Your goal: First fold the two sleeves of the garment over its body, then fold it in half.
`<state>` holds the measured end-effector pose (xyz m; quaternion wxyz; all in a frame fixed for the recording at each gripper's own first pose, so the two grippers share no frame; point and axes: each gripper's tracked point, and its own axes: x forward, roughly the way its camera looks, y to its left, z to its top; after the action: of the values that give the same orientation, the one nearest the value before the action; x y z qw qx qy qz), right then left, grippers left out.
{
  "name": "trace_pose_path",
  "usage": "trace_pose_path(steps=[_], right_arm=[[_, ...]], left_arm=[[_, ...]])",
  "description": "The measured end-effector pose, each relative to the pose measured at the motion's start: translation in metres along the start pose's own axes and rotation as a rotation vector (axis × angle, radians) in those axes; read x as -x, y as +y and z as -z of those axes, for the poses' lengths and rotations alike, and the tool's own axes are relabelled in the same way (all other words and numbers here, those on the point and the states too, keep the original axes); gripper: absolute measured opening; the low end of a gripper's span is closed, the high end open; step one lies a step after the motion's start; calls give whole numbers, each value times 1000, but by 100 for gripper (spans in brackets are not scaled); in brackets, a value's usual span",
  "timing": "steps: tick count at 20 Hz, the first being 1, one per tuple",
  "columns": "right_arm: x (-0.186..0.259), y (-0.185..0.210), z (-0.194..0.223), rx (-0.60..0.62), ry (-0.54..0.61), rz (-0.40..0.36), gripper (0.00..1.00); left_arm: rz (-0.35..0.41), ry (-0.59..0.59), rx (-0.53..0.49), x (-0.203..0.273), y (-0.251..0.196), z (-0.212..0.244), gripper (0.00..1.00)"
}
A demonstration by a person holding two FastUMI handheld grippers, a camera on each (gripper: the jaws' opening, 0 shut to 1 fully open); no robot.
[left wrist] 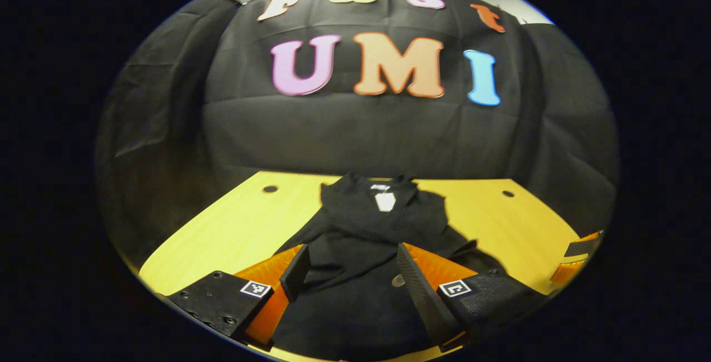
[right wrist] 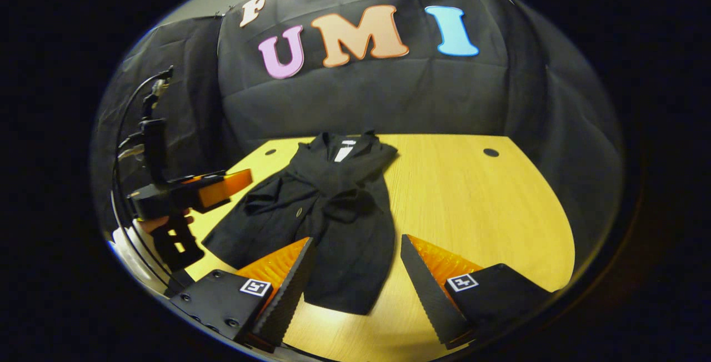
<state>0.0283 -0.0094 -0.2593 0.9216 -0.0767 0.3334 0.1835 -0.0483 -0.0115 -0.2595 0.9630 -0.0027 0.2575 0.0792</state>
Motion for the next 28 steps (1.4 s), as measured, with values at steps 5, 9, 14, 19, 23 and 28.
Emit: trace_pose_path(steps=[5,9,14,19,23,28], right_arm=[[-22,14,29,-11,68,5,99],[-46,15,50,-20,122,54,99],[-62,11,75,-1,184,112,95],[-66,14,81,-5,184,124,95],[-66,15,80,10,177,117,99],[-74,25,80,18,174,73,84]], left_arm=[[-83,146,-9,27,62,74,94],[-89,241,-11,35,84,112,96],[-79,285,-14,32,95,132,95],[-67,274,-43,25,96,129,92],[-66,282,-24,19,90,130,93],[-27,288,-49,18,78,129,74]])
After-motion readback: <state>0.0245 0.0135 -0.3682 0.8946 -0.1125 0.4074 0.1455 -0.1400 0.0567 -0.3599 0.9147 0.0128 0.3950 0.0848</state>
